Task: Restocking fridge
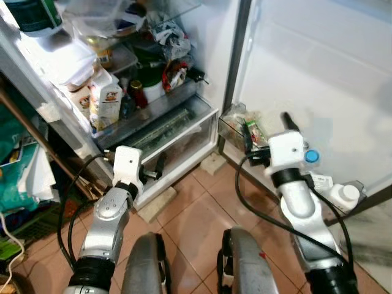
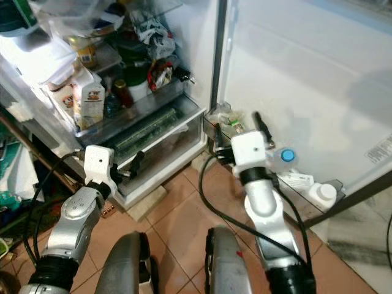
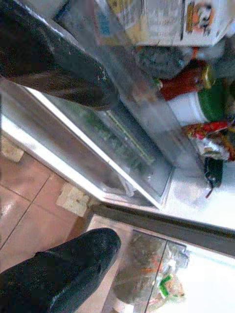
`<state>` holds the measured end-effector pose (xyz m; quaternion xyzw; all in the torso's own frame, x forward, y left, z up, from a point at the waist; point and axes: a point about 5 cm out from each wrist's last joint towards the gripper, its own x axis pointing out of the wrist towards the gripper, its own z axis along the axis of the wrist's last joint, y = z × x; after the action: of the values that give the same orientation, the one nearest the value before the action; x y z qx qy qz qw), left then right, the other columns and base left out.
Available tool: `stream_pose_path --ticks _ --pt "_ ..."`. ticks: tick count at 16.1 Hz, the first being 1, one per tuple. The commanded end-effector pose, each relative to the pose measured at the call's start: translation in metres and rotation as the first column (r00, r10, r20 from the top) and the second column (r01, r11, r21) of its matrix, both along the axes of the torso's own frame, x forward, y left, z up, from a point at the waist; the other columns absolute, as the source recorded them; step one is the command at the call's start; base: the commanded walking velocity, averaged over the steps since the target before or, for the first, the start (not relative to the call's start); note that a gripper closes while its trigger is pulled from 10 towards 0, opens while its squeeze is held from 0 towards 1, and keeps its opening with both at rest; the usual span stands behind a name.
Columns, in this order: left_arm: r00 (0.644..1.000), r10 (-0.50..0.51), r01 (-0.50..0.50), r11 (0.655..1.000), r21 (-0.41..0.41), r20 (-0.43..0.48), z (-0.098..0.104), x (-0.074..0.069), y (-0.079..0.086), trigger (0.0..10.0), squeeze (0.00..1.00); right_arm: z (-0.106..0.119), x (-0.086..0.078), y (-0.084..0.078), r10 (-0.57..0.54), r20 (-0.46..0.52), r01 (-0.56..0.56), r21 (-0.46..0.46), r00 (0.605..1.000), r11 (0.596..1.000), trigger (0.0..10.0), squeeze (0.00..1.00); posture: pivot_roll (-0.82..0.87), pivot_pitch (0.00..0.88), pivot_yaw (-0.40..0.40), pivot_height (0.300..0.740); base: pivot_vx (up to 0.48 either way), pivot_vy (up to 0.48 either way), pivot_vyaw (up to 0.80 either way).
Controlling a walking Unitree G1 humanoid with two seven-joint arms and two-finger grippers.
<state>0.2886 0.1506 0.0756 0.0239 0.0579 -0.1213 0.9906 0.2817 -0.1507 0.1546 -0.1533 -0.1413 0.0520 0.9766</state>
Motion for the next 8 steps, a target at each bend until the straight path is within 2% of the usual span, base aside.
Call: stream_pose_path --ticks 1,4,8 --pt "1.000 0.011 -0.011 1.000 0.019 -0.015 -0.0046 -0.0018 0.0034 10.0 0.00 0.0070 0.0043 -0.0101 -0.029 0.009 0.029 0.011 1.000 1.000 10.0 0.00 -0.01 0.105 0.030 0.699 0.000 0.000 0.00" --pt "1.000 0.006 -0.006 1.000 0.022 -0.011 -0.0043 -0.0013 0.0005 10.0 0.00 0.0110 0.0094 -0.0148 -0.040 0.000 0.040 0.025 0.999 0.999 10.0 0.00 -0.01 0.106 0.032 0.739 0.000 0.000 0.00" --pt "1.000 0.010 -0.010 1.000 0.027 0.000 -0.0040 -0.0018 0.0004 10.0 0.00 0.0081 0.0085 -0.0109 -0.021 -0.011 0.022 0.027 1.000 0.999 10.0 0.00 -0.01 0.106 0.034 0.740 0.000 0.000 0.00"
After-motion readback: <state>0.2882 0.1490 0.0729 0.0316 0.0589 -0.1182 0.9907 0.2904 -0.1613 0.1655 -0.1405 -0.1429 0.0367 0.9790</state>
